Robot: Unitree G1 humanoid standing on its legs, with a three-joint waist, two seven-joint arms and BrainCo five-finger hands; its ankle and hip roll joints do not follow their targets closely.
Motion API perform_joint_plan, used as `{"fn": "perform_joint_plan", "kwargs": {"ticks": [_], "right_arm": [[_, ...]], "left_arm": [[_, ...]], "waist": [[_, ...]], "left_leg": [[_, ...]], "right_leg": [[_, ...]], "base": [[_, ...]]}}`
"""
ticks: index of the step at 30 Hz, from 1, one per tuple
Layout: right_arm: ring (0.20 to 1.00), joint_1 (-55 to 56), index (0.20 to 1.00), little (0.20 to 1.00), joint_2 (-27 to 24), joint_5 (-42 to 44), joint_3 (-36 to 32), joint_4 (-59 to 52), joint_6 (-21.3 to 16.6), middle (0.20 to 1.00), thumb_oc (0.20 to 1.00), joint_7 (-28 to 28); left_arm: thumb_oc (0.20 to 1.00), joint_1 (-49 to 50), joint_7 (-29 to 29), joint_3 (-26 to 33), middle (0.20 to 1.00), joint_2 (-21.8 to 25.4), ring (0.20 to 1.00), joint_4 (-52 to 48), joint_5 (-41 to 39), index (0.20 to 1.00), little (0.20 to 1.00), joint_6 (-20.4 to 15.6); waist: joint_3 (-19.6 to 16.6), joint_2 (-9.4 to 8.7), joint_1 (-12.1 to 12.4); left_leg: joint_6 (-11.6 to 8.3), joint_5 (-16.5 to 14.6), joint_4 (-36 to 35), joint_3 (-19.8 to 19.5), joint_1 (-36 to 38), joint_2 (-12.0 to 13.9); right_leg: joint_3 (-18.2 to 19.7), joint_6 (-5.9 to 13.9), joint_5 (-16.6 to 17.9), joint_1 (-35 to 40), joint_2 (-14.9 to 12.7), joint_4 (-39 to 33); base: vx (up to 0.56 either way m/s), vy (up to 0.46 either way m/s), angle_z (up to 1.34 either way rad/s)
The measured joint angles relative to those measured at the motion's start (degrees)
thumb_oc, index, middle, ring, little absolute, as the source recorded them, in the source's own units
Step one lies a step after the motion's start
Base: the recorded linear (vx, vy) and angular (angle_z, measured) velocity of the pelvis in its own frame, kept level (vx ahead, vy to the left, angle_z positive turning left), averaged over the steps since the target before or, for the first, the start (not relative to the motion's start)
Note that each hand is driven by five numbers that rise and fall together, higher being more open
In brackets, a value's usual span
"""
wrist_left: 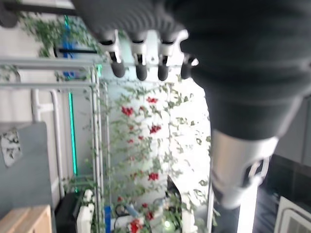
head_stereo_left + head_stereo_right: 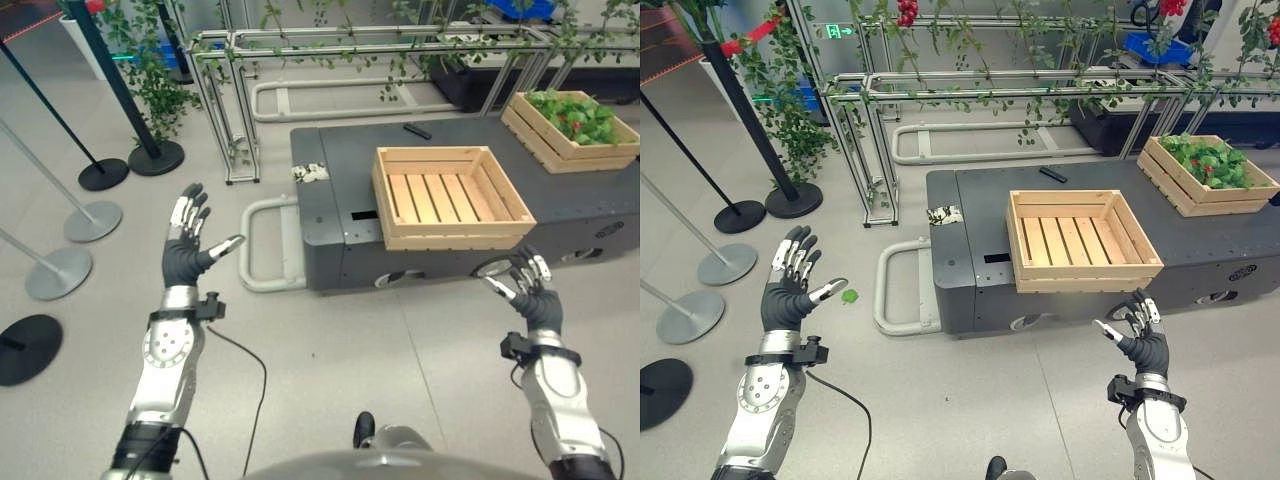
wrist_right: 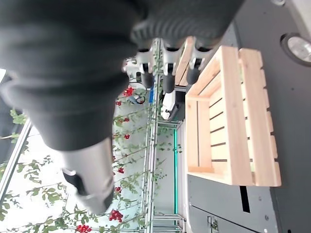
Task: Pick up the fruits from the basket on one side to the basket on the other side
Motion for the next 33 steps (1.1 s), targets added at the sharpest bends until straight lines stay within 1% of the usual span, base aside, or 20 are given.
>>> {"fn": "perform_joint_plan", "kwargs": {"ticks": [2, 4, 6, 7, 8, 9, 10, 12, 14, 15, 16, 17, 20, 21, 23, 25, 26, 29, 30, 33], "right_arm": [[1.000, -0.3, 1.000, 1.000, 0.0, 0.6, 0.2, 0.4, -0.2, 1.000, 1.000, 0.0], [1.000, -0.5, 1.000, 1.000, 0.0, 1.1, 0.2, 0.6, -0.3, 1.000, 1.000, 0.0], [1.000, -0.5, 1.000, 1.000, 0.0, 1.4, 0.2, 0.7, -0.3, 1.000, 1.000, 0.1], [1.000, -1.0, 1.000, 1.000, -0.2, 1.5, 0.2, 0.7, -0.4, 1.000, 1.000, 0.1], [1.000, -1.4, 1.000, 1.000, -0.3, 1.5, 0.3, 0.6, -0.4, 1.000, 1.000, 0.1], [1.000, -2.4, 1.000, 1.000, -0.4, 1.6, 0.4, 0.9, -0.4, 1.000, 1.000, -0.1], [1.000, -2.7, 1.000, 1.000, -0.4, 1.6, 0.5, 0.9, -0.4, 1.000, 1.000, 0.0], [1.000, -1.9, 1.000, 1.000, 0.1, 1.6, 0.9, 1.3, -0.3, 1.000, 1.000, 0.0], [1.000, -1.5, 1.000, 1.000, 0.8, 1.6, 1.5, 1.6, -0.4, 1.000, 1.000, 0.0], [1.000, -1.6, 1.000, 1.000, 0.6, 1.5, 1.7, 1.8, -0.8, 1.000, 1.000, -0.1], [1.000, -2.3, 1.000, 1.000, 0.2, 1.4, 1.7, 2.4, -0.9, 1.000, 1.000, -0.5], [1.000, -2.8, 1.000, 1.000, 0.1, 1.4, 1.8, 2.9, -0.9, 1.000, 1.000, -0.7], [1.000, -3.1, 1.000, 1.000, -0.6, 1.3, 3.0, 3.4, -1.0, 1.000, 1.000, -1.2], [1.000, -3.5, 1.000, 1.000, -1.3, 1.0, 3.0, 3.2, -0.9, 1.000, 1.000, -1.2], [1.000, -4.5, 1.000, 1.000, -1.5, 0.8, 3.6, 3.1, -0.9, 1.000, 1.000, -1.2], [1.000, -5.0, 1.000, 1.000, -1.0, 0.7, 3.9, 3.2, -0.7, 1.000, 1.000, -1.2], [1.000, -4.4, 1.000, 1.000, -0.5, 0.0, 4.0, 3.2, -0.6, 1.000, 1.000, -1.1], [1.000, -3.8, 1.000, 1.000, 0.9, -0.2, 3.9, 2.9, -0.6, 1.000, 1.000, -0.9], [1.000, -4.0, 1.000, 1.000, 1.3, -0.3, 4.2, 2.9, -0.6, 1.000, 1.000, -0.4], [1.000, -5.7, 1.000, 1.000, 2.5, -0.7, 4.7, 3.0, -0.5, 1.000, 1.000, 0.0]], "left_arm": [[1.000, -0.1, 0.1, -0.7, 1.000, 0.1, 1.000, 0.5, 0.0, 1.000, 1.000, 0.0], [1.000, 0.4, 0.1, -0.7, 1.000, 0.2, 1.000, 0.5, 0.0, 1.000, 1.000, 0.0], [1.000, 0.9, 0.1, -0.5, 1.000, 0.5, 1.000, 0.6, 0.0, 1.000, 1.000, 0.0], [1.000, 1.9, 0.2, -0.4, 1.000, 0.5, 1.000, 0.1, 0.0, 1.000, 1.000, 0.0], [1.000, 2.9, 0.3, -0.4, 1.000, 0.6, 1.000, -0.4, 0.0, 1.000, 1.000, 0.0], [1.000, 4.2, 0.4, -0.8, 1.000, 0.1, 1.000, -0.3, 0.1, 1.000, 1.000, 0.0], [1.000, 4.8, 0.4, -0.8, 1.000, -0.5, 1.000, -0.2, 0.1, 1.000, 1.000, 0.0], [1.000, 5.6, 0.5, -0.5, 1.000, -0.8, 1.000, 0.3, 0.1, 1.000, 1.000, 0.1], [1.000, 5.5, 0.7, -0.5, 1.000, 0.1, 1.000, 1.9, 0.1, 1.000, 1.000, 0.1], [1.000, 5.5, 0.8, -0.5, 1.000, 0.0, 1.000, 2.6, 0.1, 1.000, 1.000, 0.1], [1.000, 5.3, 1.1, -0.5, 1.000, -0.1, 1.000, 3.5, 0.1, 1.000, 1.000, 0.1], [1.000, 5.4, 1.4, -0.4, 1.000, 0.0, 1.000, 4.1, 0.1, 1.000, 1.000, 0.1], [1.000, 5.6, 2.5, -0.4, 1.000, -0.1, 1.000, 4.7, 0.1, 1.000, 1.000, 0.2], [1.000, 5.5, 2.5, -0.3, 1.000, 0.1, 1.000, 4.8, 0.1, 1.000, 1.000, 0.1], [1.000, 5.1, 2.6, 0.3, 1.000, 0.2, 1.000, 4.7, 0.2, 1.000, 1.000, 0.1], [1.000, 4.8, 2.5, 0.7, 1.000, 0.5, 1.000, 5.0, 1.5, 1.000, 1.000, 0.3], [1.000, 4.7, 2.5, 0.7, 1.000, 1.0, 1.000, 4.9, 2.3, 1.000, 1.000, 0.3], [1.000, 2.4, 2.5, 0.7, 1.000, 2.1, 1.000, 5.1, 2.4, 1.000, 1.000, 0.4], [1.000, 1.6, 2.6, 0.7, 1.000, 3.1, 1.000, 5.1, 3.6, 1.000, 1.000, 0.6], [1.000, 1.8, 2.7, 0.7, 1.000, 4.8, 1.000, 5.5, 4.6, 1.000, 1.000, 1.1]], "waist": [[0.4, -0.20, 0.5], [0.4, -0.07, 0.5], [0.7, -0.48, 1.2], [1.1, -1.14, 2.4], [1.2, -1.26, 3.1], [2.6, -2.68, 4.6], [3.5, -3.50, 5.3], [4.4, -3.55, 5.6], [4.7, -3.49, 7.2], [4.7, -2.87, 7.1], [5.4, -2.23, 7.2], [5.8, -1.81, 7.9], [6.1, -0.10, 8.4], [5.8, 1.38, 8.5], [6.1, 0.43, 8.6], [6.6, -1.10, 9.2], [6.3, -2.41, 9.9], [6.4, -3.26, 9.7], [6.2, -3.47, 9.9], [6.0, -3.91, 9.9]], "left_leg": [[-0.17, 0.1, 5.6, -0.2, -0.5, 2.2], [-1.95, 1.3, 8.3, -1.3, -0.4, 3.7], [-4.07, 3.1, 15.1, -6.7, -2.3, 5.9], [-3.56, 3.7, 20.0, -12.1, -5.3, 5.7], [-4.53, 2.6, 22.3, -14.5, -7.2, 4.3], [-5.08, -1.1, 19.6, -26.6, -10.5, -6.3], [-3.70, -2.7, 17.3, -29.8, -12.7, -10.7], [-1.38, -2.1, 13.1, -28.1, -19.1, -11.1], [0.29, 0.3, 4.9, -28.5, -22.7, -7.5], [-1.11, 1.9, 0.3, -30.4, -23.9, -7.4], [-1.92, 4.8, -6.7, -35.2, -24.3, -7.6], [-1.71, 6.2, -8.6, -36.4, -24.5, -7.6], [-0.14, 7.7, -10.3, -36.5, -23.9, -7.4], [0.23, 9.9, -11.3, -32.1, -23.0, -6.8], [0.70, 14.3, -11.2, -29.8, -22.6, -8.0], [2.25, 15.7, -10.0, -29.0, -21.4, -9.8], [4.27, 16.4, -9.0, -28.0, -19.9, -11.6], [6.51, 14.0, -7.3, -28.6, -19.3, -13.3], [6.94, 13.3, -7.2, -28.8, -18.6, -13.4], [8.68, 11.9, -8.7, -29.0, -14.9, -14.7]], "right_leg": [[1.5, -0.40, -1.2, 1.7, 1.2, -1.2], [2.0, -1.07, -1.5, 3.2, 3.0, -2.5], [4.9, -2.56, -2.0, 4.7, 4.6, -3.7], [7.5, -4.33, -1.4, 4.9, 5.3, -3.6], [8.4, -4.48, -1.2, 4.8, 5.4, -3.9], [13.7, -4.52, -0.9, 4.5, 4.2, -4.2], [15.5, -4.33, -0.7, 4.8, 3.4, -4.8], [13.7, -4.39, -0.4, 7.0, 4.7, -6.8], [10.3, -4.97, -0.8, 9.6, 6.3, -9.2], [10.4, -4.09, -1.2, 10.4, 6.8, -10.4], [11.2, -4.54, -0.9, 11.4, 7.0, -10.7], [12.0, -4.31, -0.9, 12.0, 7.0, -10.9], [12.7, -2.11, -2.6, 14.5, 6.6, -11.0], [12.7, -0.64, -3.6, 14.9, 6.2, -11.0], [14.0, 1.80, -4.5, 15.1, 4.0, -10.8], [15.3, 3.84, -5.8, 16.3, 1.7, -10.1], [15.5, 5.30, -6.9, 17.2, -0.1, -8.6], [14.1, 6.52, -8.4, 14.8, -2.1, 0.6], [14.0, 7.33, -8.9, 11.9, -2.7, 7.2], [13.9, 11.36, -6.1, 6.5, -4.6, 23.4]], "base": [[0.16, -0.310, -0.33], [0.14, -0.228, -0.24], [0.05, -0.167, -0.50], [0.01, -0.059, -0.80], [0.09, -0.047, -1.00], [0.14, -0.044, -0.85], [0.21, -0.007, -0.74], [0.16, 0.035, -0.34], [0.16, 0.079, -0.33], [0.17, 0.077, -0.33], [0.11, 0.072, -0.28], [0.11, 0.073, -0.47], [0.15, 0.231, -0.58], [0.20, 0.268, -0.43], [0.34, 0.356, -0.47], [0.29, 0.239, -0.43], [0.31, 0.268, -0.23], [0.24, 0.282, 0.20], [0.27, 0.374, 0.20], [0.18, 0.257, 0.12]]}}
